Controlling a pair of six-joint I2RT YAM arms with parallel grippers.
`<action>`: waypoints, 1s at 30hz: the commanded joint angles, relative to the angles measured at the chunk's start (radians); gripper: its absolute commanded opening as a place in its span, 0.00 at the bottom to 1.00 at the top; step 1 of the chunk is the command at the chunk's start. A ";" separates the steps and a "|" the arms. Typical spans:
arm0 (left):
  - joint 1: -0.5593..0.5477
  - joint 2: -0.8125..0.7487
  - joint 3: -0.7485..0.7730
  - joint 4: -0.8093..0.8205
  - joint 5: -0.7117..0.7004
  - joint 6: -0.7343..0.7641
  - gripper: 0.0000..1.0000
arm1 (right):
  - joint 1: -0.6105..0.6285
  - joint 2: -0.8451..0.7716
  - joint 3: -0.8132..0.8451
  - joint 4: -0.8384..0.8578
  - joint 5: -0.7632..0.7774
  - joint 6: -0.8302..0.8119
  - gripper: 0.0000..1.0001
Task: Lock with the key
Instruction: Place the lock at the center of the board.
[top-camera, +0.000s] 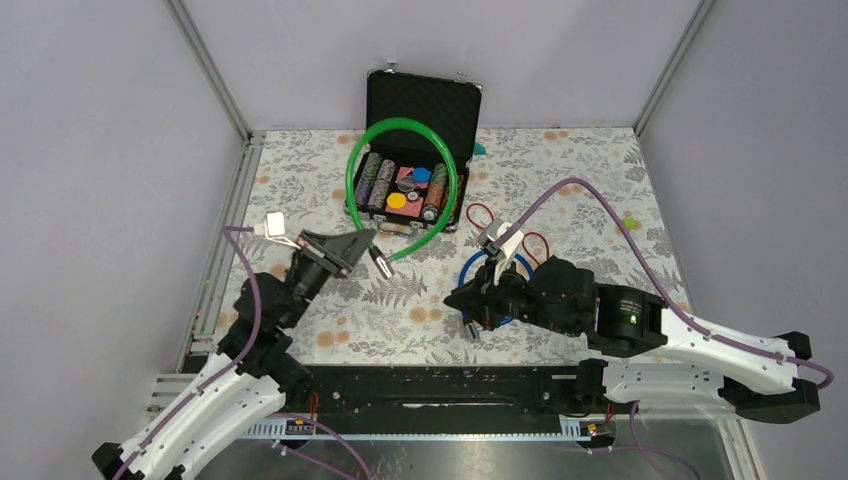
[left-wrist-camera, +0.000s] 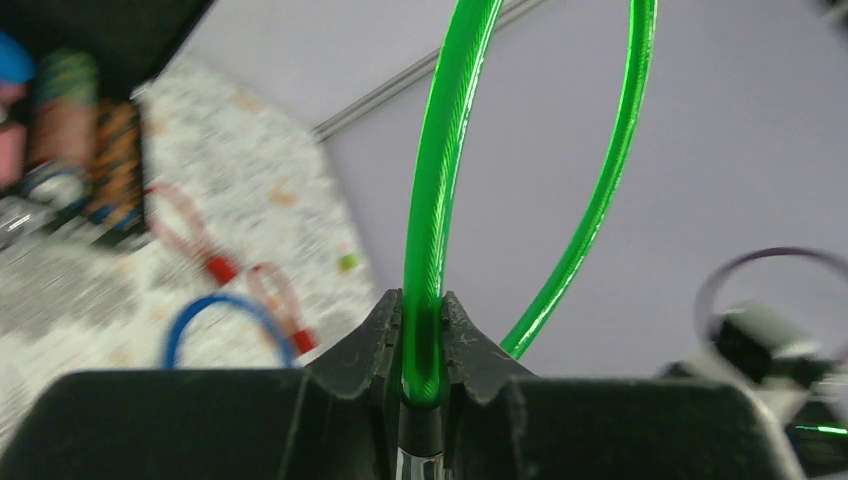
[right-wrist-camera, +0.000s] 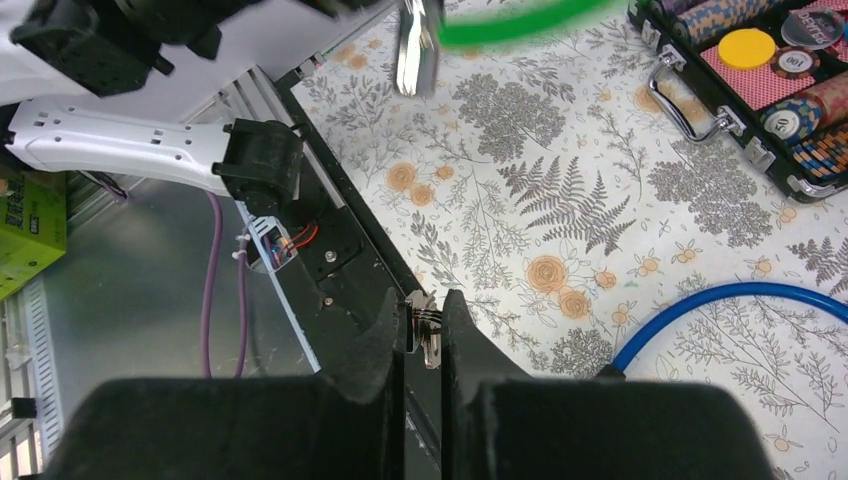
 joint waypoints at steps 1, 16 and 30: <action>0.004 -0.038 -0.134 -0.158 -0.018 0.044 0.00 | -0.003 0.010 -0.014 0.034 0.062 0.028 0.00; 0.003 -0.015 -0.468 -0.103 -0.064 0.007 0.00 | -0.045 0.273 -0.078 0.195 0.085 0.169 0.00; 0.004 0.076 -0.431 -0.274 -0.155 -0.077 0.64 | -0.130 0.714 -0.023 0.347 0.018 0.328 0.00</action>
